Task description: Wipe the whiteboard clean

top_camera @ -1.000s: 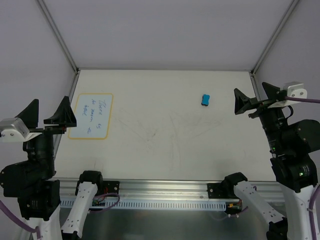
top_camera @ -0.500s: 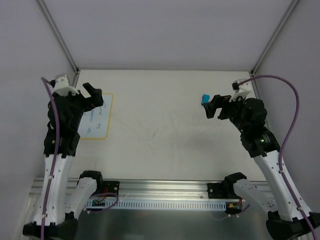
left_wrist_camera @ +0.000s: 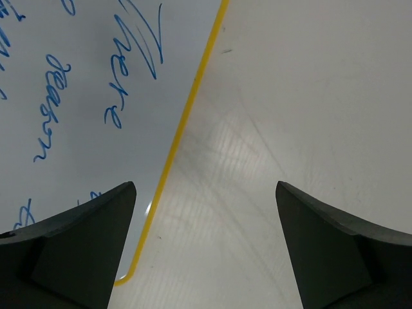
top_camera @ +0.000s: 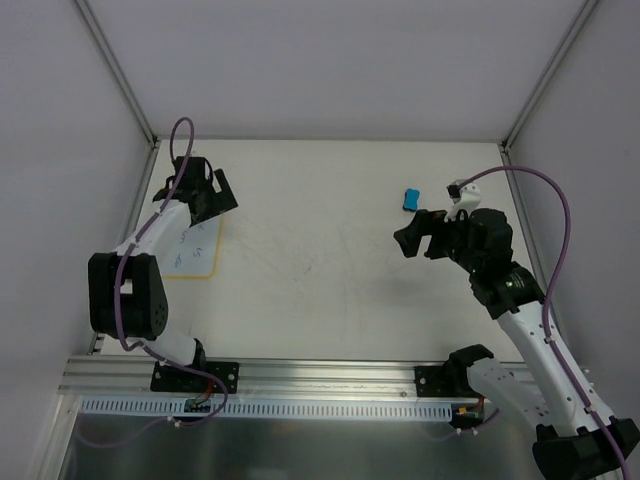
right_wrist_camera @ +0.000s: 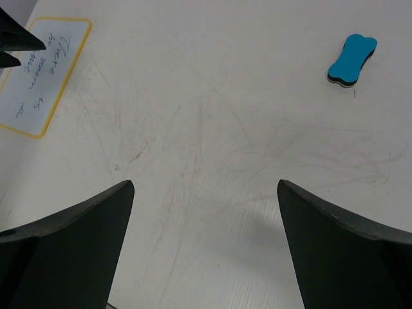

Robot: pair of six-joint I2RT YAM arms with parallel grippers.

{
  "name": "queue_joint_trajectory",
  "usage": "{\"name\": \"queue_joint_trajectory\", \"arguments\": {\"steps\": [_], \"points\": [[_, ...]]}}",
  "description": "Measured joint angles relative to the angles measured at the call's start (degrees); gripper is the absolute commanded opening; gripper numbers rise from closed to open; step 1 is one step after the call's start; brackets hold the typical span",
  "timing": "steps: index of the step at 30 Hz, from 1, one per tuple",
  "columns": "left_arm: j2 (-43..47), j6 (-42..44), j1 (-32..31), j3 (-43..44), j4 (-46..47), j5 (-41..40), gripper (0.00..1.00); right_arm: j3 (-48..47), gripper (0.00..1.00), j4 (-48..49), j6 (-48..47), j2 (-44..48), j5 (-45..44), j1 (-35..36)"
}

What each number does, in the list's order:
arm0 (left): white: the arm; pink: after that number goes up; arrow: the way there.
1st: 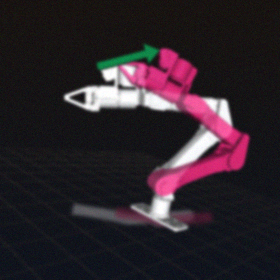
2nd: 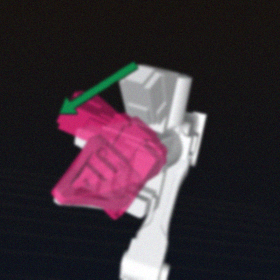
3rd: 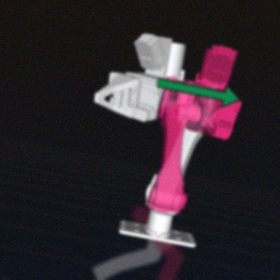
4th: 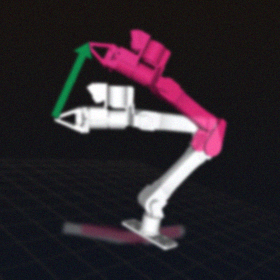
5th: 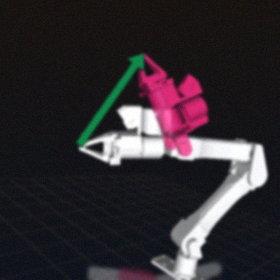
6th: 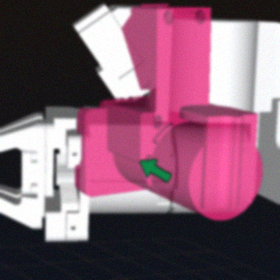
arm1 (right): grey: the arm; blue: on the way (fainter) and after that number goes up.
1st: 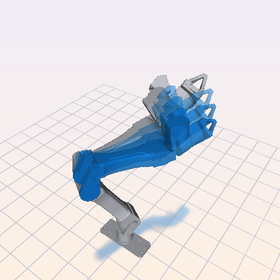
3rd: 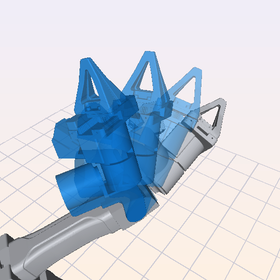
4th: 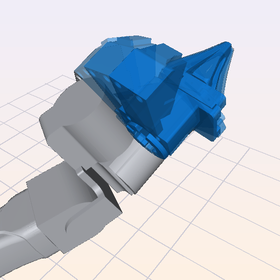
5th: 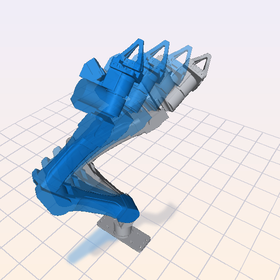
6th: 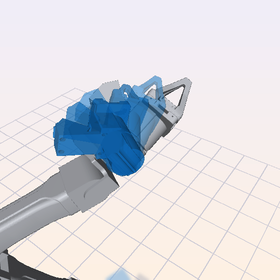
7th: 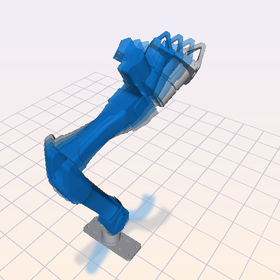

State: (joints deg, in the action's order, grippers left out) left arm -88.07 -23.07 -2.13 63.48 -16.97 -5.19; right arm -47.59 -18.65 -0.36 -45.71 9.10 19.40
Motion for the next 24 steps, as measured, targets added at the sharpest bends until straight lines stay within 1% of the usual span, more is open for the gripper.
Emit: {"name": "queue_joint_trajectory", "arguments": {"steps": [1,6,7,8,11,12,14,15,18,19,21,22,24], "points": [[-1.84,-0.17,0.00,0.35,0.02,0.02,0.87,0.07,0.99,-0.02,0.00,0.20,0.26,0.00],[-10.45,-0.66,0.00,1.53,0.04,0.22,0.79,0.37,0.99,0.00,-0.83,1.57,1.27,0.00],[-11.69,-0.90,0.00,1.62,0.04,0.31,0.77,0.37,0.99,-0.02,-1.11,1.90,1.36,0.00],[-12.96,-1.20,0.00,1.62,0.04,0.50,0.73,0.37,0.99,0.02,-1.42,2.36,1.46,0.00],[-15.56,-1.95,0.00,1.66,-0.02,0.59,0.67,0.37,0.99,0.02,-2.27,3.61,1.66,0.00],[-15.78,-2.14,0.00,2.12,-0.02,0.59,0.63,0.37,0.99,0.00,-2.47,3.98,1.66,0.00],[-16.26,-2.78,0.00,2.71,0.20,0.92,0.58,0.37,0.99,0.02,-2.78,4.46,1.66,0.00],[-16.68,-2.99,0.00,2.93,0.26,1.07,0.51,0.37,0.99,0.00,-2.89,4.55,1.66,0.00],[-17.27,-3.48,0.13,3.28,0.50,1.53,0.42,0.48,0.99,0.00,-2.95,4.57,1.66,0.00],[-17.35,-3.61,0.31,3.37,0.61,1.70,0.36,0.57,0.99,0.02,-2.99,4.57,1.64,0.00],[-17.51,-3.98,0.42,3.34,0.79,2.21,0.34,0.63,0.99,-0.02,-3.08,4.57,1.62,0.00],[-17.53,-4.20,0.31,3.34,0.90,2.45,0.28,0.63,0.99,0.00,-3.10,4.57,1.62,0.00],[-17.66,-4.72,-0.31,3.32,1.25,3.30,0.23,0.63,0.99,0.00,-3.13,4.57,1.55,0.00]]}}
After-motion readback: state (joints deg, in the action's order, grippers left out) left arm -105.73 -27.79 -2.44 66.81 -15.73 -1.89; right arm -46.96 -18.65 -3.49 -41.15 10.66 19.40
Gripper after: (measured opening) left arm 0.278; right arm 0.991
